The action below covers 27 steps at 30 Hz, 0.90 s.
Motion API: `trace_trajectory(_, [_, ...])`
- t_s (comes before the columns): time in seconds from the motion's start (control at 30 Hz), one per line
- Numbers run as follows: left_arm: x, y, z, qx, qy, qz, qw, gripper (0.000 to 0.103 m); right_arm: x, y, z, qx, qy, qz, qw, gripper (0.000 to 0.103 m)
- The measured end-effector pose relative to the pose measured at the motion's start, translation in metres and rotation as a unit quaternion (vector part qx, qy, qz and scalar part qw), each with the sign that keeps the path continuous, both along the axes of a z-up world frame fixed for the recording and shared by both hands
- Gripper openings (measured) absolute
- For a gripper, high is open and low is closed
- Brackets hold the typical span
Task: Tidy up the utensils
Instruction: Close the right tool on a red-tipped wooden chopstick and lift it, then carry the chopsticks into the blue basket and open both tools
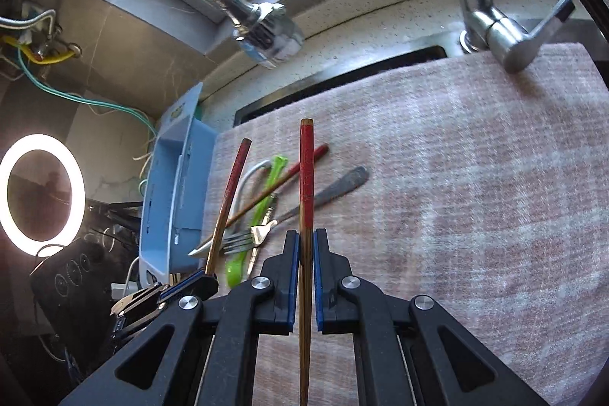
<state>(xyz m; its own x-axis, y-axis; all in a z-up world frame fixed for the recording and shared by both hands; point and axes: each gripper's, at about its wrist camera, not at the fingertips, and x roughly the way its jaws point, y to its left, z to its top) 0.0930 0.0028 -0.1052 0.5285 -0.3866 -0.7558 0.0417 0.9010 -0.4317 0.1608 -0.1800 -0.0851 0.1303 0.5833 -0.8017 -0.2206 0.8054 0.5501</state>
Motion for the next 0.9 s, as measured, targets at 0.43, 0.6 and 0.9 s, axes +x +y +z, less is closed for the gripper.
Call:
trace_trajectory(0.43, [-0.03,0.122,0.024,0.062,-0.024,0.119,0.9906,0.006,0.012,0.133,0.042,0.049,-0.048,0.085,0.994,0.007])
trace_trajectory(0.6, [-0.035,0.16,0.022,0.073,-0.023,0.147,0.9862,0.006,0.009,0.189,0.043,0.063,-0.056,0.11,0.99,0.007])
trace_trajectory(0.9, [-0.023,0.196,0.014,0.082,-0.019,0.161,0.9834,0.006,0.011,0.264,0.01,0.069,-0.012,0.125,0.99,0.007])
